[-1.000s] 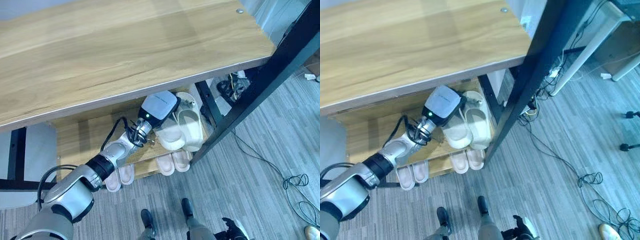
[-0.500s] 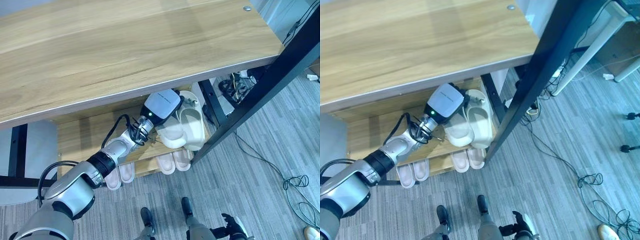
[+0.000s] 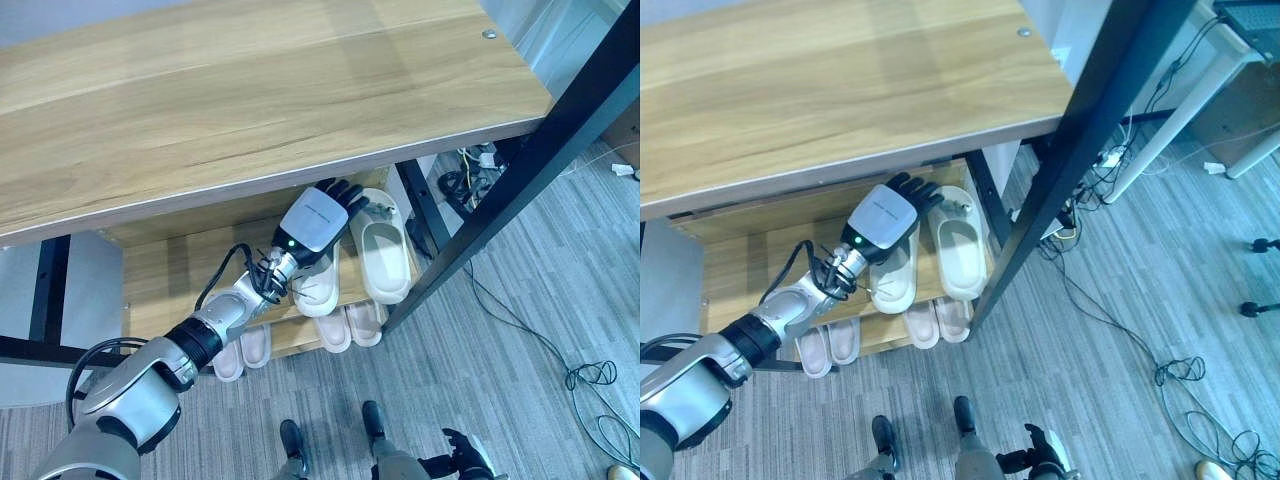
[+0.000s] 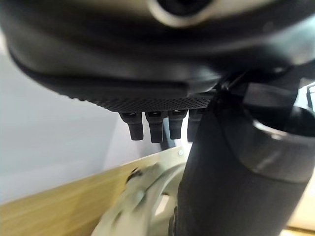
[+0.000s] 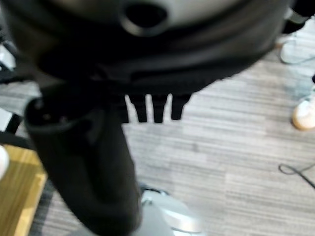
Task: Arrange the slippers neatly on the shoe rack.
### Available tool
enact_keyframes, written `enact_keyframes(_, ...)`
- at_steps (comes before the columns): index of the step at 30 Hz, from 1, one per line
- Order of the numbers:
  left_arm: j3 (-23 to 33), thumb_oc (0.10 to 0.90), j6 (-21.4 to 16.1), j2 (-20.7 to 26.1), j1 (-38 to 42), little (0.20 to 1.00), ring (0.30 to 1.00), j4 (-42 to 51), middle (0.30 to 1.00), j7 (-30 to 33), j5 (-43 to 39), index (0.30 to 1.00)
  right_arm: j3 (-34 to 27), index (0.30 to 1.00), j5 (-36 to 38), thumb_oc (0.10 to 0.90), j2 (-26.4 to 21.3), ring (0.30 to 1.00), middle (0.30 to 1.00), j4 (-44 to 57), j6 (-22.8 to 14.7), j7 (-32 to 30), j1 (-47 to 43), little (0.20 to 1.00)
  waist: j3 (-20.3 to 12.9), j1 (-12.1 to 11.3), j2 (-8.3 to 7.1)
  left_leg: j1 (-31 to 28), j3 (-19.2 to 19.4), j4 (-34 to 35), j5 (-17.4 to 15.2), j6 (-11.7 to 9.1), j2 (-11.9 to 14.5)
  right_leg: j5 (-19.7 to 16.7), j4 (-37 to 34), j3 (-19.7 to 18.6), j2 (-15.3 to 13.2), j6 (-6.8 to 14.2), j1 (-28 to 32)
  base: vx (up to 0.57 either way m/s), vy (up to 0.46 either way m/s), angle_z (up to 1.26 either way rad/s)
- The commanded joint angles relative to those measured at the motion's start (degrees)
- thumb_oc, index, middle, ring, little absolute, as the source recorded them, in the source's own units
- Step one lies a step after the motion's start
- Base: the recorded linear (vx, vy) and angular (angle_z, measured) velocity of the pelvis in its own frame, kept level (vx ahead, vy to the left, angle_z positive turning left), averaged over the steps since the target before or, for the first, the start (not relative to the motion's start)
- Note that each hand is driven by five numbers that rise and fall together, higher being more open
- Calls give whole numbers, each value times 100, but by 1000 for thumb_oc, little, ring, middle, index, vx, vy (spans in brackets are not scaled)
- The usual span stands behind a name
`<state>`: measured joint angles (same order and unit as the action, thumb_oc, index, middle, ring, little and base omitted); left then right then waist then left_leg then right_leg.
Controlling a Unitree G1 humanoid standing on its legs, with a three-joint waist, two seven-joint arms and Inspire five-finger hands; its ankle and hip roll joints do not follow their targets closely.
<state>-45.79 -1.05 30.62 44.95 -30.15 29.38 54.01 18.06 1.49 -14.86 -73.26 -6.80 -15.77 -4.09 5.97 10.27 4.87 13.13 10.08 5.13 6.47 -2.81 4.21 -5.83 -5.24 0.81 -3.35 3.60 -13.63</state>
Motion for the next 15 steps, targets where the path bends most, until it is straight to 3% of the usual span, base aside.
enact_keyframes(1,707,800,-71,75,407,900,900,214,900,88,-209,900,-91,900,136,800,36,900,900,68,35,31,313,900,-138,-115,-207,-288,-285,-13,-639,-97,-76,199,24,98,-250,534,-99,0,0,0)
enact_keyframes(15,1516,800,19,85,-96,900,900,482,900,113,-878,900,-20,900,5,800,196,900,900,48,213,204,434,900,-255,-195,-253,-407,-315,-13,-634,-89,-88,242,24,120,-254,506,54,0,0,0)
